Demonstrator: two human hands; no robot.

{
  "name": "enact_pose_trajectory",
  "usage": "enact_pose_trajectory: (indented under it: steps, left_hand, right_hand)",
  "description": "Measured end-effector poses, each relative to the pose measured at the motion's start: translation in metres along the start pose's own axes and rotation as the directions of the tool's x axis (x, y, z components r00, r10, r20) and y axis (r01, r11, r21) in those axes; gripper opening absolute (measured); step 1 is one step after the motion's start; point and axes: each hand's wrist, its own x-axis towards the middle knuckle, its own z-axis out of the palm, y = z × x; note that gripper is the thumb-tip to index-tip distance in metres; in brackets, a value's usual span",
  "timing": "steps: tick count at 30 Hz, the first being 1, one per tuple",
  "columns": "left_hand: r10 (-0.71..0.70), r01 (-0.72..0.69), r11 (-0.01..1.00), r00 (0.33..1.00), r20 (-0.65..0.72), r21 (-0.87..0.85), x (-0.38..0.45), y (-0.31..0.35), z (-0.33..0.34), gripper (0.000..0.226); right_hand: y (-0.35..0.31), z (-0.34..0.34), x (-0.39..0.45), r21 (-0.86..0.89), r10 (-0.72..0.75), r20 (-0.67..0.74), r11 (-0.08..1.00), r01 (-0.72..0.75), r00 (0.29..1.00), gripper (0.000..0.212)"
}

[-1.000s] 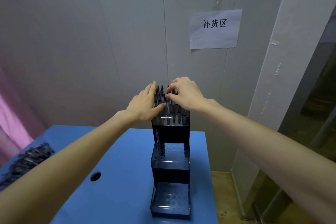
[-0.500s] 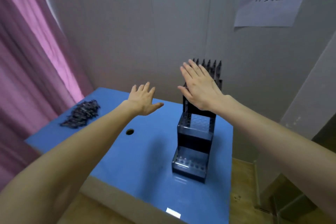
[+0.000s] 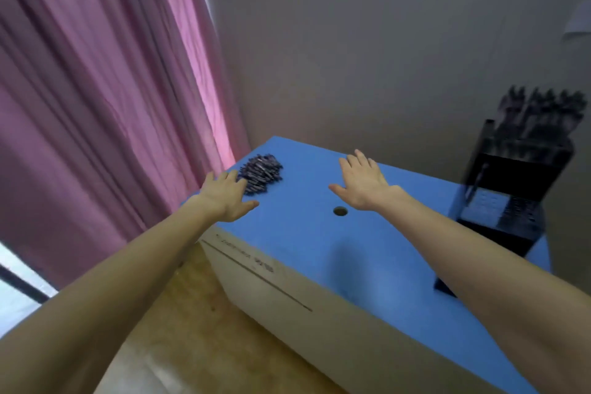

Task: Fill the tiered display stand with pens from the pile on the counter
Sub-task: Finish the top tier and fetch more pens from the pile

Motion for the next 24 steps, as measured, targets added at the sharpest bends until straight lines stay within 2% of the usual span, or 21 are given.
enact_pose_trajectory:
  steps: [6,11,18,24]
  left_hand:
    - [-0.081,0.084,0.995,0.996,0.044,-0.056,-0.022,-0.114,0.055,0.079]
    - [-0.048,0.056,0.99,0.997,0.063,-0.129,-0.011,-0.159,0.076,0.079]
    - [0.039,-0.031,0.988,0.998,0.049,-0.15,0.055,-0.191,0.104,0.075]
    - [0.129,-0.116,0.983,0.988,0.086,-0.142,0.162,-0.211,0.138,0.074]
  right_hand:
    - [-0.112,0.006,0.042,-0.097,-0.019,0.095,0.995,0.028,0.995,0.075]
    - [-0.168,0.008,0.074,-0.087,0.001,0.134,0.996,0.011,0.991,0.075]
    - [-0.19,0.026,0.143,-0.033,0.043,0.149,0.999,-0.039,0.988,0.069]
    - [-0.18,0.078,0.239,0.004,0.094,0.222,0.995,-0.098,0.971,0.07]
